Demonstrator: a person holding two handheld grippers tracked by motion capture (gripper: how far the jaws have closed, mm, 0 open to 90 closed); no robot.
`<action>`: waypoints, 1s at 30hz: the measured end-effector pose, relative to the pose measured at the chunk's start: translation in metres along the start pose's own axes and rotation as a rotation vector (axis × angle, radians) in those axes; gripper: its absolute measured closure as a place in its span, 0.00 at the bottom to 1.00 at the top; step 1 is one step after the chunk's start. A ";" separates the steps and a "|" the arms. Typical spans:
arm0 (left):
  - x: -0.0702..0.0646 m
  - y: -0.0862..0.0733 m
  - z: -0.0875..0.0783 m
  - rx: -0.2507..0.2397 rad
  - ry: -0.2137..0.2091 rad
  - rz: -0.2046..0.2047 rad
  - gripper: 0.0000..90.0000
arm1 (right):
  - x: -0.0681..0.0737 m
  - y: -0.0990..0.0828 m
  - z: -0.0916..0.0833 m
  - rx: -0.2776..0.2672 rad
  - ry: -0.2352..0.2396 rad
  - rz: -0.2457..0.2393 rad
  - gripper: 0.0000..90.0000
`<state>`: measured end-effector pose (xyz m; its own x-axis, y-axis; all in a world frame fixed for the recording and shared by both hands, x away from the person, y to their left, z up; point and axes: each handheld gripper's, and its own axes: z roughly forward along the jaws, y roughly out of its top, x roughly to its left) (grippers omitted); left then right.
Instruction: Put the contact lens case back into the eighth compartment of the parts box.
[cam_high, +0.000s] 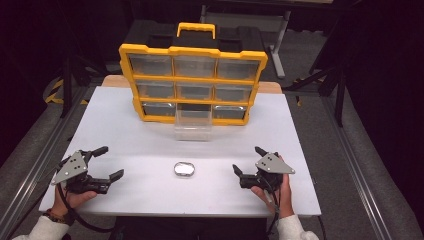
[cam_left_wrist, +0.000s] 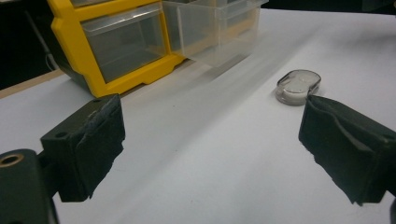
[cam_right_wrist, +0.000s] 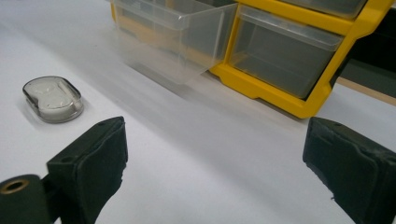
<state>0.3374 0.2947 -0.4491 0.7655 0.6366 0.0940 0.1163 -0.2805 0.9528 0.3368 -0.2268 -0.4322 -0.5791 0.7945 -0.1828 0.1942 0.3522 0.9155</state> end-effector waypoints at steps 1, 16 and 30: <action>0.000 0.000 0.001 0.005 0.001 0.000 0.09 | 0.000 -0.001 0.001 0.002 0.007 0.001 0.08; -0.004 -0.003 0.000 0.018 -0.006 0.025 0.08 | 0.001 0.026 0.011 0.073 0.179 -0.034 0.08; -0.006 -0.006 0.002 0.051 -0.016 0.041 0.08 | 0.022 0.066 0.050 0.163 0.346 -0.146 0.09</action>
<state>0.3331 0.2912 -0.4560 0.7803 0.6122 0.1277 0.1164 -0.3428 0.9322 0.3764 -0.1610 -0.3940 -0.8369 0.5266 -0.1494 0.1975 0.5450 0.8149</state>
